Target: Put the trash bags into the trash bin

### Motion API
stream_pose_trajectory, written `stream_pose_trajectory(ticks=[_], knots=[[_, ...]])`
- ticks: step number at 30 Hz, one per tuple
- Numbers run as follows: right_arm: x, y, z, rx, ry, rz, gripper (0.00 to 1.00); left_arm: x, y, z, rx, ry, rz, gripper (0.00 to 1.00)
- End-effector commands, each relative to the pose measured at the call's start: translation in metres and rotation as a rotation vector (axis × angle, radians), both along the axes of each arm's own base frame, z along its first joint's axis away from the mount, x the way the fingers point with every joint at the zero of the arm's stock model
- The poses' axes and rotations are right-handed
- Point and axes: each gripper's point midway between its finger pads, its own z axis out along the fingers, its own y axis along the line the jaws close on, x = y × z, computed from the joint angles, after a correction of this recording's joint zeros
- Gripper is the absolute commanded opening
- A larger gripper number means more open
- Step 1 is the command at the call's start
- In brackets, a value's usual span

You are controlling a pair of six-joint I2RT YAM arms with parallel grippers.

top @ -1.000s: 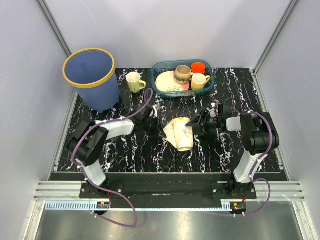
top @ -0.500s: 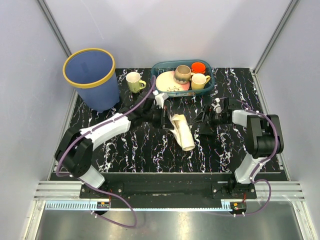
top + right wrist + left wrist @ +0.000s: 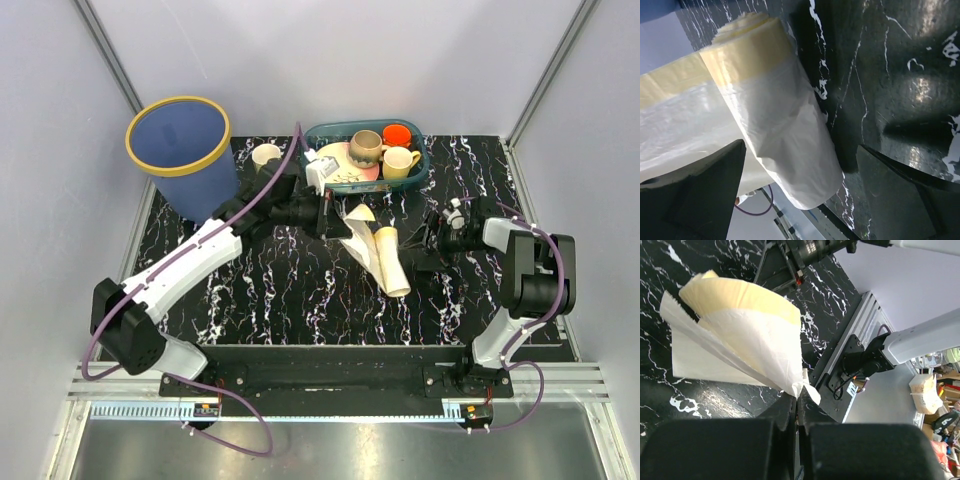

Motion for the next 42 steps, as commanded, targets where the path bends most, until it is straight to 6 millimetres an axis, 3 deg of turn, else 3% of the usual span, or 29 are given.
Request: stream_pose_trajectory(ticks=[1, 9, 13, 17, 29, 33, 41, 42], knots=[[-0.001, -0.008, 0.013, -0.026, -0.045, 0.023, 1.0, -0.011, 0.003, 0.077, -0.106, -0.181, -0.049, 0.0], [0.005, -0.023, 0.015, -0.044, -0.042, -0.002, 1.0, -0.015, 0.005, 0.116, -0.138, -0.256, -0.071, 0.0], [0.007, -0.027, 0.019, -0.054, -0.051, -0.008, 1.0, -0.015, 0.003, 0.146, -0.179, -0.324, -0.087, 0.0], [0.006, -0.033, 0.02, -0.068, -0.056, -0.008, 1.0, -0.015, 0.003, 0.188, -0.231, -0.414, -0.092, 0.0], [0.014, -0.059, 0.024, -0.125, -0.076, -0.015, 1.0, -0.021, 0.011, 0.228, -0.252, -0.51, -0.098, 0.0], [0.012, -0.059, 0.023, -0.118, -0.074, -0.009, 1.0, -0.022, 0.012, 0.235, -0.253, -0.53, -0.099, 0.0], [0.002, -0.053, 0.029, -0.088, -0.071, 0.006, 1.0, -0.023, 0.012, 0.275, -0.313, -0.608, -0.103, 0.0], [0.0, -0.053, 0.028, -0.092, -0.062, 0.008, 1.0, -0.02, 0.008, 0.273, -0.312, -0.599, -0.107, 0.0]])
